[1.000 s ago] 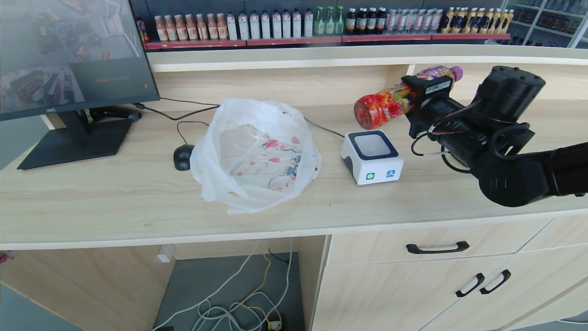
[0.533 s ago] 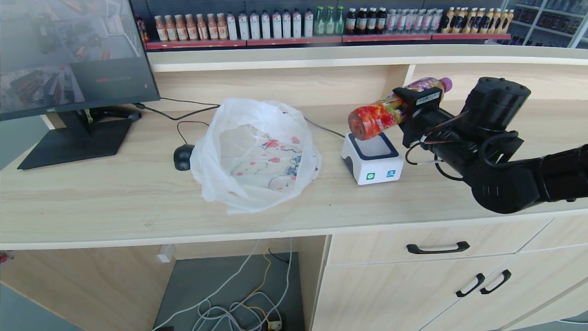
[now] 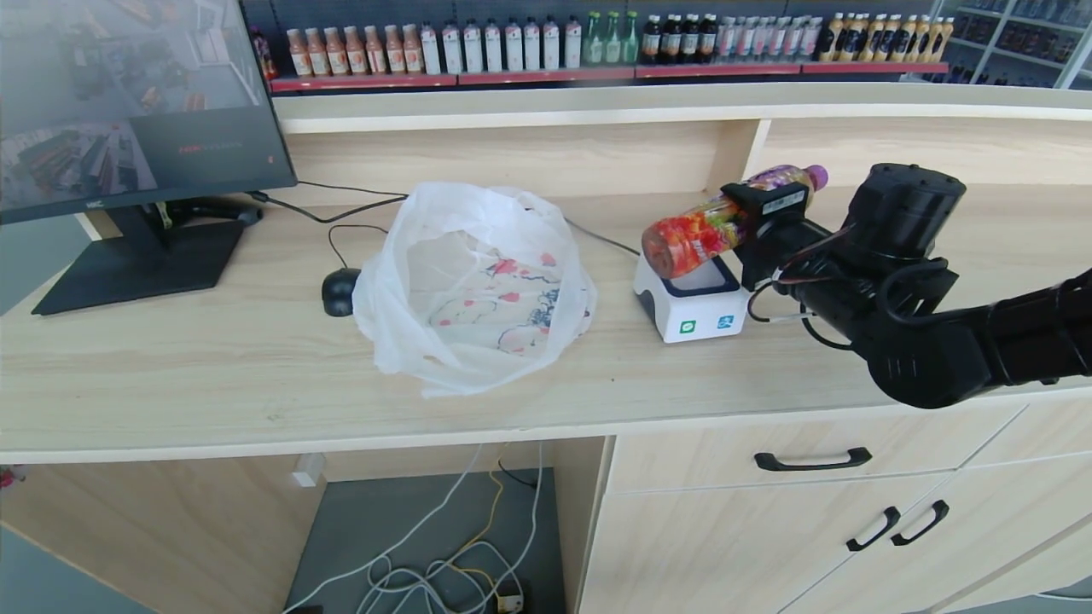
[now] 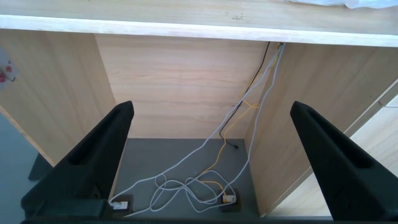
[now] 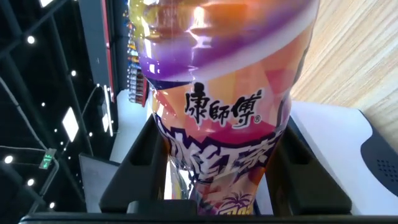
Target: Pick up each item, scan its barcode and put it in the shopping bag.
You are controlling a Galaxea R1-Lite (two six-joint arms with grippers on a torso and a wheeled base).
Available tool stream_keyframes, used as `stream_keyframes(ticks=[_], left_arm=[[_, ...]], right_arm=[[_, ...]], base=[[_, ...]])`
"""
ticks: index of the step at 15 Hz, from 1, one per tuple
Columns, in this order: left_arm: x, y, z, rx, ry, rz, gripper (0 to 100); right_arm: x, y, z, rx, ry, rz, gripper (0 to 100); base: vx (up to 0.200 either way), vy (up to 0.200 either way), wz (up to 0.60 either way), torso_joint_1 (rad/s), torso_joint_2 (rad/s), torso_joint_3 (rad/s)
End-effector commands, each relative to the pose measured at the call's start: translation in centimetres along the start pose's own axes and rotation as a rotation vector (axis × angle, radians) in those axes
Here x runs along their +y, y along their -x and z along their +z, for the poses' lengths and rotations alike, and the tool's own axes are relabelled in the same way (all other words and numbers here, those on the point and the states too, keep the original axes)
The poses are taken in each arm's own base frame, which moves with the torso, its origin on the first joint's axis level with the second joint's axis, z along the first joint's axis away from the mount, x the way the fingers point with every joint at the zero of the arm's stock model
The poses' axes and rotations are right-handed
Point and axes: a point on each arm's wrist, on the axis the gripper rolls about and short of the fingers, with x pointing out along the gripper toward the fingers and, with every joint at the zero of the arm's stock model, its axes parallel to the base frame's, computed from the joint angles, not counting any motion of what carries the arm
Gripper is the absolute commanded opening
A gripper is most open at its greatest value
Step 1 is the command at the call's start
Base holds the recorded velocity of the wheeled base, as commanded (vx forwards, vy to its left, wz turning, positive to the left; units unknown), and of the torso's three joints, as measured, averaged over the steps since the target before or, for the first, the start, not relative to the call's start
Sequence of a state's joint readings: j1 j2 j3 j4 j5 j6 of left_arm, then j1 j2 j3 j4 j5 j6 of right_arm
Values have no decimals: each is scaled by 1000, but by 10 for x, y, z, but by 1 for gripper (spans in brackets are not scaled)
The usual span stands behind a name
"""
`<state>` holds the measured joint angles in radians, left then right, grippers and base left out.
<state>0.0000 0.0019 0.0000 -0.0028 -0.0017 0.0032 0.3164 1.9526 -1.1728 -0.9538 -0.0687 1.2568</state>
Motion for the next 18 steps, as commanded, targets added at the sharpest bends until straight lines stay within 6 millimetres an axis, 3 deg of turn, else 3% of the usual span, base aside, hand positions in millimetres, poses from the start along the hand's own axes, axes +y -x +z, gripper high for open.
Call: stream_keyframes(ticks=[1, 13, 18], left_arm=[[0, 0, 0, -1, 0, 0, 100], [0, 0, 0, -1, 0, 0, 100], [0, 0, 0, -1, 0, 0, 100]], right_arm=[[0, 0, 0, 1, -9, 1, 0], [-2, 0, 0, -1, -37, -6, 0], [12, 4, 3, -9, -31, 30, 0]], base=[[0, 0, 0, 0, 0, 0], [0, 0, 0, 0, 0, 0], [0, 0, 0, 0, 0, 0]])
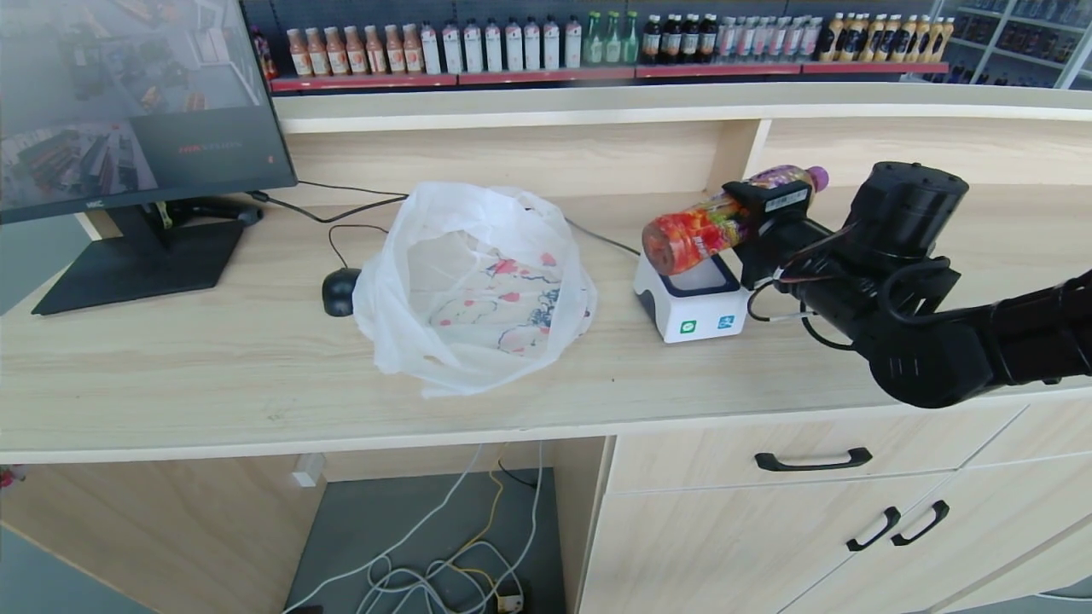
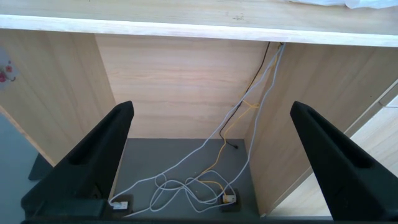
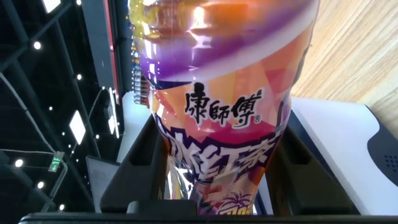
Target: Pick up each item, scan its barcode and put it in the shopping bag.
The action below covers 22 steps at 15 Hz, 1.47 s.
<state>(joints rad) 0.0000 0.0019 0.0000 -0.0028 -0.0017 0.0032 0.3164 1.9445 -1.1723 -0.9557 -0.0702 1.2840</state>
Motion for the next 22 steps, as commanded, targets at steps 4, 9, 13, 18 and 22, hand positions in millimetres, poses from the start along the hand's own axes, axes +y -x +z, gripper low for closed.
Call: stream_keyframes(ticks=[4, 9, 13, 18, 22], left_arm=[[0, 0, 0, -1, 0, 0, 100], [0, 0, 0, -1, 0, 0, 100], [0, 0, 0, -1, 0, 0, 100], [0, 0, 0, -1, -3, 0, 100], [0, 0, 0, -1, -3, 0, 100]], right_arm=[[28, 10, 1, -4, 153, 79, 0], [55, 29, -7, -3, 477, 163, 0], [34, 54, -30, -20, 806, 238, 0], [15, 88, -57, -49, 1138, 329, 0], [16, 89, -50, -131, 1293, 343, 0]], base=[[0, 0, 0, 0, 0, 0], [0, 0, 0, 0, 0, 0], [0, 0, 0, 0, 0, 0], [0, 0, 0, 0, 0, 0], [0, 0, 0, 0, 0, 0]])
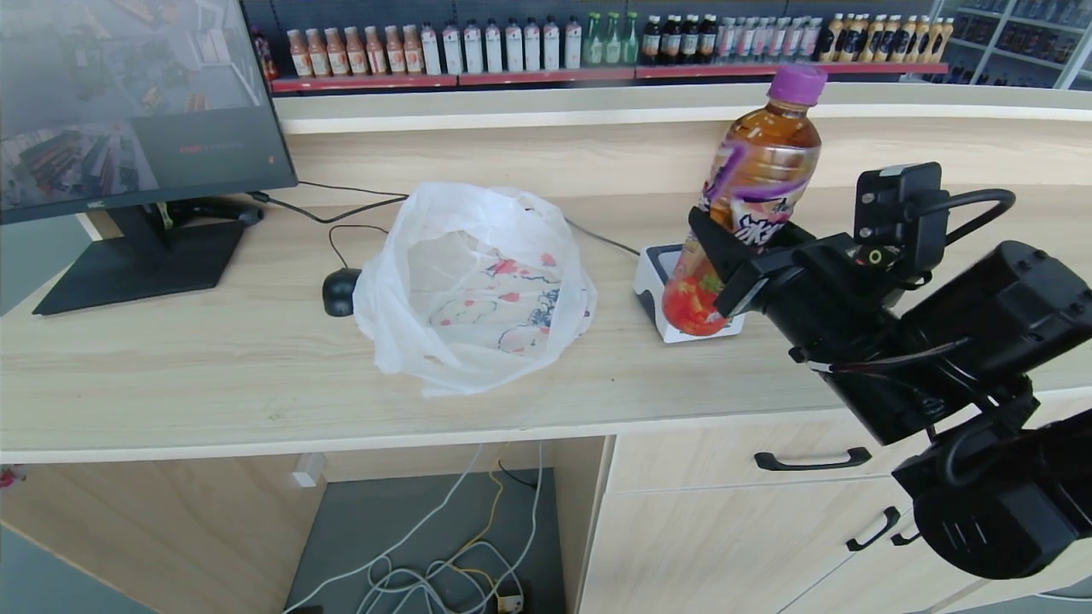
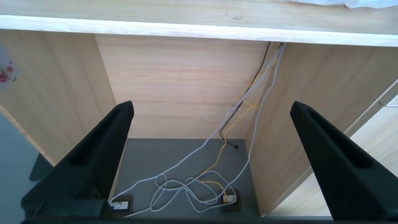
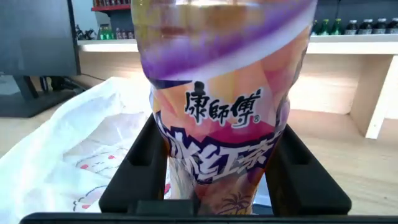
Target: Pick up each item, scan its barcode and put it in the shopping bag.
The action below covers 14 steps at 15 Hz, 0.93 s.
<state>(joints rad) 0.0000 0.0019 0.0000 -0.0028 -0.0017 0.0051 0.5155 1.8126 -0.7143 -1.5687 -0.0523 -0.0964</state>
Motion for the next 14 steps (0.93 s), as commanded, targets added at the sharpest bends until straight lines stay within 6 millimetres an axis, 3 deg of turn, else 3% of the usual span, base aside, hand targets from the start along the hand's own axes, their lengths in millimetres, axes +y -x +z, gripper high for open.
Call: stream_keyframes(ticks=[1, 8, 14], left_arm=[[0, 0, 0, -1, 1, 0, 100], [0, 0, 0, -1, 1, 0, 100], [0, 0, 0, -1, 2, 0, 100]], right_arm=[[-10, 1, -2, 8, 57, -31, 0], [-40, -7, -2, -10, 117, -119, 0], [-41, -4, -2, -3, 108, -119, 0]], base=[[0, 0, 0, 0, 0, 0], [0, 0, 0, 0, 0, 0], [0, 200, 0, 2, 4, 5]])
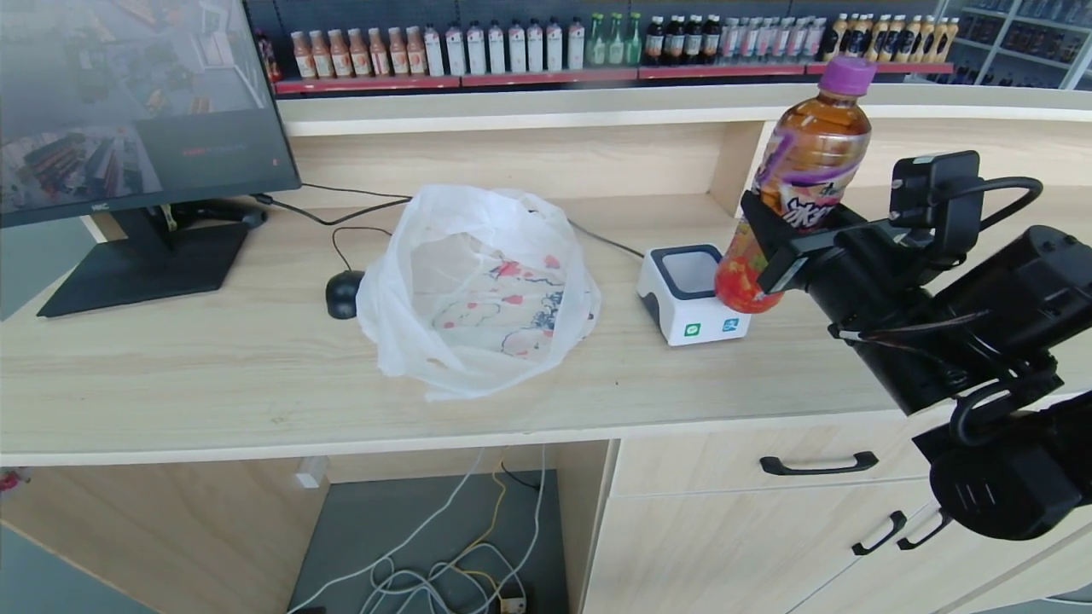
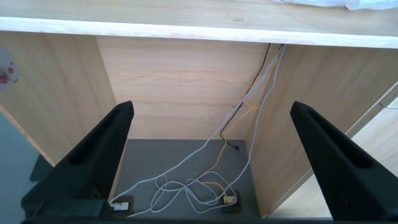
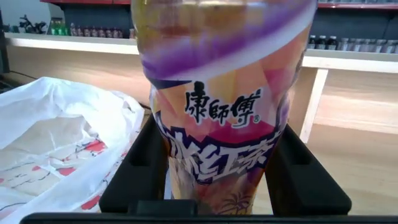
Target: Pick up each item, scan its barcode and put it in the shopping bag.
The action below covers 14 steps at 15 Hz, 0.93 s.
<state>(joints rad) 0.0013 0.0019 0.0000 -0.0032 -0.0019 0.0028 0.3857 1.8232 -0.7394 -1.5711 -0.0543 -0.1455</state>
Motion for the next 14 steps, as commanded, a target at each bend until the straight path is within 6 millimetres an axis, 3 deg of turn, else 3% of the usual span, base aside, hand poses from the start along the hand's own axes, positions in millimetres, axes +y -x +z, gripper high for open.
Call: stream_keyframes(ticks=[1, 9, 14], left_arm=[[0, 0, 0, 0, 0, -1, 100], [0, 0, 0, 0, 0, -1, 100], [0, 0, 0, 0, 0, -1, 100]], right_arm=[[0, 2, 1, 2, 1, 0, 0], [0, 4, 1, 5, 0, 2, 0], [5, 13, 8, 9, -6, 22, 0]], base=[[0, 200, 0, 7, 7, -2], [0, 200, 0, 3, 4, 3], [0, 0, 0, 0, 0, 0]])
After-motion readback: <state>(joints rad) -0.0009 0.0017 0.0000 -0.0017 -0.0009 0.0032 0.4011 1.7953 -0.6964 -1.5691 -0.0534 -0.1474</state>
